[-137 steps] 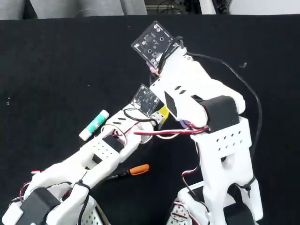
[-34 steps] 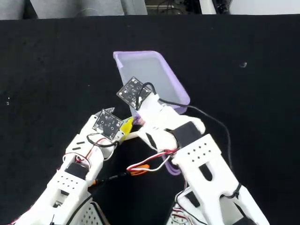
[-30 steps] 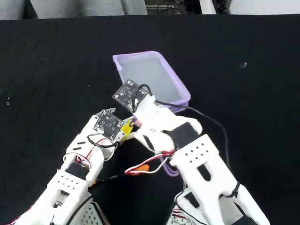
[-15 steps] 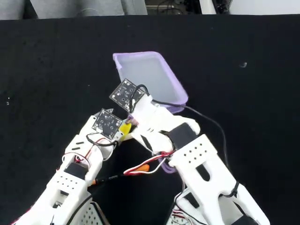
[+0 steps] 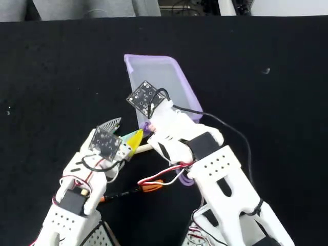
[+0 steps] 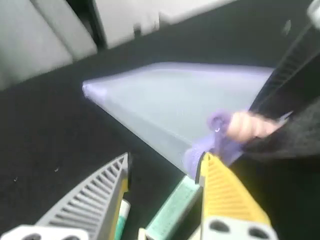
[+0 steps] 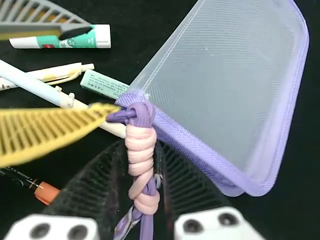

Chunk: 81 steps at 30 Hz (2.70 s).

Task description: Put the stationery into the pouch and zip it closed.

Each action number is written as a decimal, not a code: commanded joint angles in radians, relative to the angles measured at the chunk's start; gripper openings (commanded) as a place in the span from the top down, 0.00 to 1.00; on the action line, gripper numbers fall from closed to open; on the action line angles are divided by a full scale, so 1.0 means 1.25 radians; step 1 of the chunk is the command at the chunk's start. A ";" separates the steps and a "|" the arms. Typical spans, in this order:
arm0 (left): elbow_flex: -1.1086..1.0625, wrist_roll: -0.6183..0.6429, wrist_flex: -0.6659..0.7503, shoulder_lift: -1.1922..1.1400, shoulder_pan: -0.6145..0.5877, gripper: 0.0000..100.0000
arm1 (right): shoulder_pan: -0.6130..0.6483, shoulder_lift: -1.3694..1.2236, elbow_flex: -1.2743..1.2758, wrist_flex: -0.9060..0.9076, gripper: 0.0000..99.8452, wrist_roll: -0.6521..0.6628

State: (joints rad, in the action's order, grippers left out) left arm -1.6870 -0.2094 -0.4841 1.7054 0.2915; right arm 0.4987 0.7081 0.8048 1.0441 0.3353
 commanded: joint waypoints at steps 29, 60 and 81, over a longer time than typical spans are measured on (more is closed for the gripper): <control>0.106 0.110 0.462 -0.619 -0.034 0.77 | -0.011 -0.003 -0.025 -0.014 0.99 -0.006; 0.144 0.032 0.626 -0.727 -0.024 0.97 | -0.022 0.003 -0.030 0.048 0.99 0.000; 0.148 0.032 0.630 -0.725 -0.101 0.97 | -0.334 0.003 -0.168 0.234 0.99 0.098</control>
State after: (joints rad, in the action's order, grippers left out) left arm -1.5597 -0.1665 0.2846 0.7986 0.1933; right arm 0.1458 0.7050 0.6697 1.2973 0.4289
